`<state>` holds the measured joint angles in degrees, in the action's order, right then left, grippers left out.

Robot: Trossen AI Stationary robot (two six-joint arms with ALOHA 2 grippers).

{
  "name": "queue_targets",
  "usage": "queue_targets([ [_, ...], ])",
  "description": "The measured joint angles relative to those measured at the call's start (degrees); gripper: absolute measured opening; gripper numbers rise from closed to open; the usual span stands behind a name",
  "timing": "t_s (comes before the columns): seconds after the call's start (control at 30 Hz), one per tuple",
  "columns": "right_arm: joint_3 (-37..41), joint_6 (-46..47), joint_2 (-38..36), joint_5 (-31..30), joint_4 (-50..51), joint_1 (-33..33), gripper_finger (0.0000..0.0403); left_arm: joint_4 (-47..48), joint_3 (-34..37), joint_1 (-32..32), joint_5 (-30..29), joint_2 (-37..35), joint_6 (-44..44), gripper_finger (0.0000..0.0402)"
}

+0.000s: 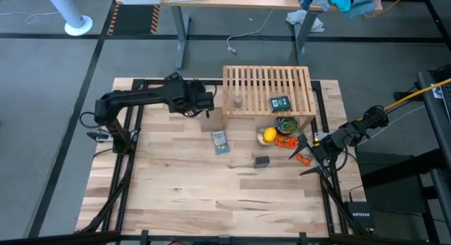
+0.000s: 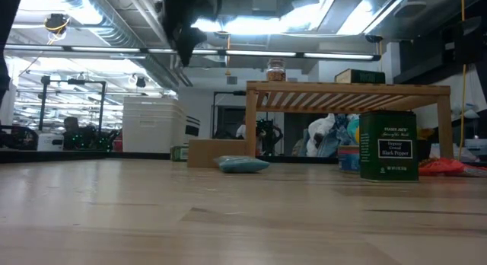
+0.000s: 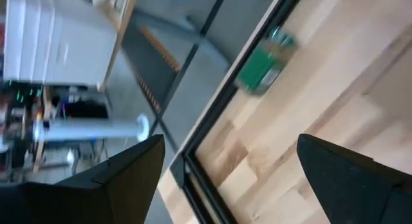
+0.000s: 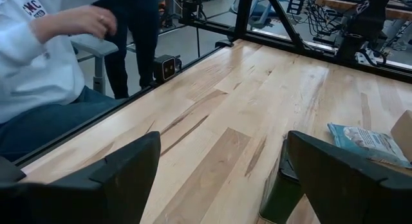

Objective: Shelf spices
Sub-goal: Put the green seasoning bottle on the shelf

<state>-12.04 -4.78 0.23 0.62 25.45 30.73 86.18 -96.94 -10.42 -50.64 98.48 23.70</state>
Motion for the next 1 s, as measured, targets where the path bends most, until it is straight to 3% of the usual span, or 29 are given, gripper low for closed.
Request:
queue_targets([
  [0.27, 0.01, -0.02, 0.00, -0.02, 0.02, 0.01, 0.0344, -2.26, 11.30, -7.45, -0.01, 0.02, 6.92, 0.0347],
  [0.47, 0.01, -0.02, 0.00, 0.00, 0.02, 0.01, 0.0344, -3.20, 16.69, -13.43, 0.60, 0.02, 6.92, 0.0347],
  [0.57, 0.01, 0.00, 0.00, 0.00, 0.02, 0.01, 0.0344, -6.57, 18.39, -16.20, 3.19, 0.00, 2.35, 0.0347],
  [0.73, 0.01, -0.02, 0.00, 0.00, 0.02, 0.01, 0.0344, -22.98, 21.43, -20.21, 10.14, 0.00, -10.10, 0.0347],
  [1.0, 0.01, -0.02, 0.00, -0.02, 0.01, 0.01, 0.0344, -45.31, 24.34, -26.65, 15.98, 0.02, -26.72, 0.0347],
])
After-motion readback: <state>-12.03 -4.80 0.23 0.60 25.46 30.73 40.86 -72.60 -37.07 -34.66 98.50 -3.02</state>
